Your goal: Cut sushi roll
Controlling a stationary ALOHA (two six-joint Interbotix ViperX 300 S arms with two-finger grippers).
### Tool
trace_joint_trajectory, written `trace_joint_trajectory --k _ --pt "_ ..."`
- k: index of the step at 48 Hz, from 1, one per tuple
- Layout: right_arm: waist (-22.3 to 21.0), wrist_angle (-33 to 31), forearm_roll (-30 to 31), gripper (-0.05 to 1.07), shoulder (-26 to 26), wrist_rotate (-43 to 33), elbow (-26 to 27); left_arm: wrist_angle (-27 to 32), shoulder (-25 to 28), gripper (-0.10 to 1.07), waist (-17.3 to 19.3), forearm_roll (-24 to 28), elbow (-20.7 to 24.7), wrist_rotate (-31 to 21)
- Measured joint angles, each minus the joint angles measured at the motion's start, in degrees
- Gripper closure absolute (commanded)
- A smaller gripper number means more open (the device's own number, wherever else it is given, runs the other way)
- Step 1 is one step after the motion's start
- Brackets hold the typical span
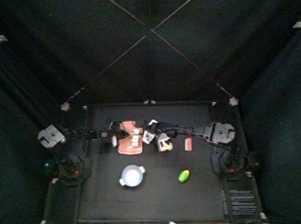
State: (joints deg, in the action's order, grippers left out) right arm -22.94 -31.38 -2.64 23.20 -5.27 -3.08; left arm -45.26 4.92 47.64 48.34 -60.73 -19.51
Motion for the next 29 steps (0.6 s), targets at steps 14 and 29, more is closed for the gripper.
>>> trace_joint_trajectory --k 14,29 --pt "1.2 -1.7 0.9 0.52 -2.4 2.1 -1.6 -0.7 -4.1 0.69 -0.9 8.3 -1.5 -0.5" --pt "1.6 -2.5 0.0 0.52 -3.8 11.4 -2.2 -3.0 -4.1 0.74 0.2 14.8 -0.3 -3.5"
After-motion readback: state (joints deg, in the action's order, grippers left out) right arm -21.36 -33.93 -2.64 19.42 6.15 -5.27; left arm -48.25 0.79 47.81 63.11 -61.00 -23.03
